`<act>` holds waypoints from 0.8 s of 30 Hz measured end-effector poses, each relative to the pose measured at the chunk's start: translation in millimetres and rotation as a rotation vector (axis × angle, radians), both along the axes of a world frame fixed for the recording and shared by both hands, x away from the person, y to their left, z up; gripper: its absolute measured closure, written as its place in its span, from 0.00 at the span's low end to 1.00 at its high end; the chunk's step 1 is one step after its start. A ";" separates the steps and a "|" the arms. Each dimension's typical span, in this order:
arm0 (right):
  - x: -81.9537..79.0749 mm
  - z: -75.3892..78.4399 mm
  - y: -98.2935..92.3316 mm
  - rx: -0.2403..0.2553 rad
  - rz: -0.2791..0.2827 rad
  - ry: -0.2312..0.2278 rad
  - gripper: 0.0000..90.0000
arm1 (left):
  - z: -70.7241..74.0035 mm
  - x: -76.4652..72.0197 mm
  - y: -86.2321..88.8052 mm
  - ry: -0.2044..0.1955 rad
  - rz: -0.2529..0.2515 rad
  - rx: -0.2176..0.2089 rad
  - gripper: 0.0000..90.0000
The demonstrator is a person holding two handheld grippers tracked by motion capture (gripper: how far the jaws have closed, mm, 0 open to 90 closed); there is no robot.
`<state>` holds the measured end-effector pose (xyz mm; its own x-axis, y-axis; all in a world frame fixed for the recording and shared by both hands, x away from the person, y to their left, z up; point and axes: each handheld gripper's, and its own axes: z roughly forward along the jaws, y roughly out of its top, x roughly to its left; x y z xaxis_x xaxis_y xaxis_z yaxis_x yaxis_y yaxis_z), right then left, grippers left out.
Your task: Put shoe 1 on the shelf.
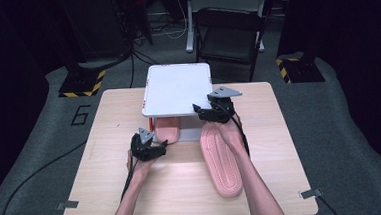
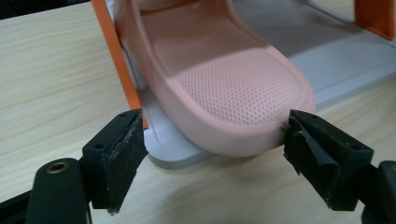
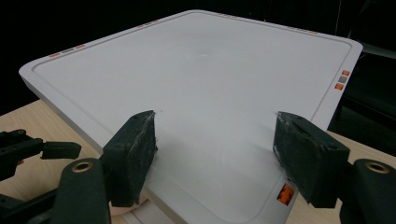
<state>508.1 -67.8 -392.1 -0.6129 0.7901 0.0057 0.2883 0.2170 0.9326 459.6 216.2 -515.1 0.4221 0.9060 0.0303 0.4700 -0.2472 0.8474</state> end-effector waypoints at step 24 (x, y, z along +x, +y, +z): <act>-2.6 0.8 -0.7 0.028 -0.018 0.000 0.29 | 10.1 -10.6 13.4 -0.019 -0.047 -0.158 0.21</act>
